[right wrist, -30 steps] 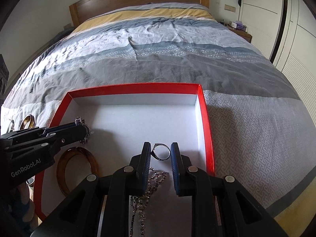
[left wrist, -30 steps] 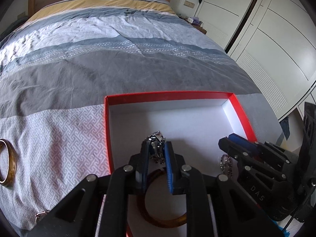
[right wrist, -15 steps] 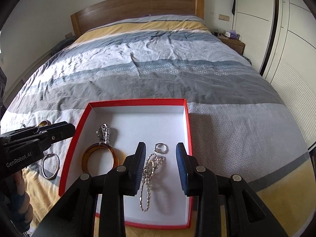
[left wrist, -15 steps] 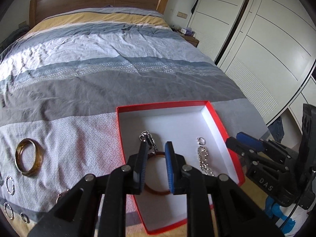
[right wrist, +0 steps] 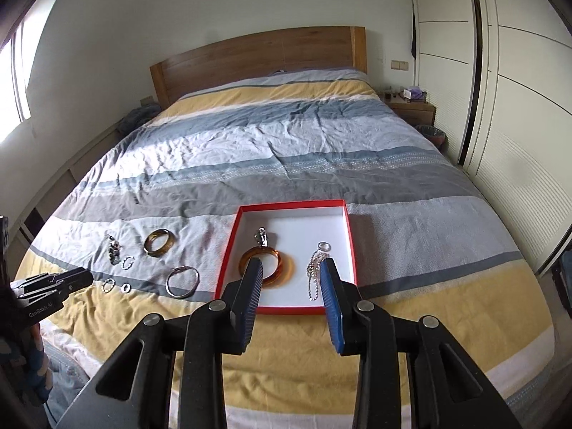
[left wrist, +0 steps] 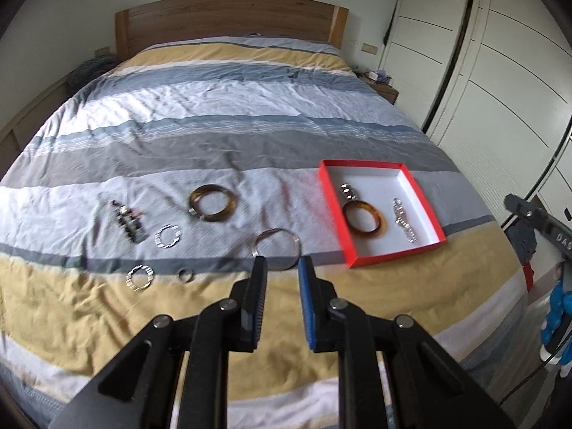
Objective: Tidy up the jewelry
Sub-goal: 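Withdraw both tools from the box, lifting away from the bed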
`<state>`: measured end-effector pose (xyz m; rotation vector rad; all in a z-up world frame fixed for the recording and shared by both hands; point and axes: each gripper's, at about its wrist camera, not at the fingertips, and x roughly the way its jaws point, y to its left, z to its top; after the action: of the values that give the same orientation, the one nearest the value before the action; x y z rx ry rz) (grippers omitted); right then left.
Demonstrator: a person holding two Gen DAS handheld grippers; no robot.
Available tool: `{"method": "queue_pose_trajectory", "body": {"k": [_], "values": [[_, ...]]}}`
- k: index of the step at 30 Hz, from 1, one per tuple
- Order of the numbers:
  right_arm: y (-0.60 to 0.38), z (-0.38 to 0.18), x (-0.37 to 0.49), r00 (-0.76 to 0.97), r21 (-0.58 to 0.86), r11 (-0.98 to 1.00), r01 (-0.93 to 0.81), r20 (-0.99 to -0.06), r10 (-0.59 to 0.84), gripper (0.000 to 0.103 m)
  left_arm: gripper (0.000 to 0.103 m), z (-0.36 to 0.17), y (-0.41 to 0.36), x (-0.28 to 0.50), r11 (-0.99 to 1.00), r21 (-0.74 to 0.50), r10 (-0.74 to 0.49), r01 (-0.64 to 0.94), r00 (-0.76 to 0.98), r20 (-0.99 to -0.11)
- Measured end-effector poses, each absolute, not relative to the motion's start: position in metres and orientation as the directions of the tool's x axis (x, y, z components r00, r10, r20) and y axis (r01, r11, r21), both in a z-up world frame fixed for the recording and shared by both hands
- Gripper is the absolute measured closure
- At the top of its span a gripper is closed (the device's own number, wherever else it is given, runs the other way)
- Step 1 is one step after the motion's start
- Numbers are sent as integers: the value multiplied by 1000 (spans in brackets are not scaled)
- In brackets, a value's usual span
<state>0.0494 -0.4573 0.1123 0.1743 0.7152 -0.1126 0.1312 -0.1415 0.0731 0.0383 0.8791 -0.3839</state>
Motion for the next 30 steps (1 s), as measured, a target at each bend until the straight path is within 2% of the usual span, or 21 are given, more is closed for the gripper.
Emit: {"method": "queue_pose_trajectory", "body": {"k": [9,18,21,28,30], "values": [[-411,150,-17,806,161,980,114,-592,4,70,86,103,-13,55,982,-95,-182,164,672,-718],[-353,187,-68,853,166,986,34,-519,58,70,84,123,46,-4,984,-134,-180,121,720,-670],[-336,198,-84,865,154,988,9,-496,70,69,81,128,55,-20,982,-146,-185,118,738,-649],[-303,215,-114,886,145,989,-39,-453,101,66,64,142,82,-56,985,-160,-146,63,795,-589],[-294,216,-120,887,138,989,-53,-448,110,65,64,144,89,-63,984,-168,-141,51,802,-580]]}}
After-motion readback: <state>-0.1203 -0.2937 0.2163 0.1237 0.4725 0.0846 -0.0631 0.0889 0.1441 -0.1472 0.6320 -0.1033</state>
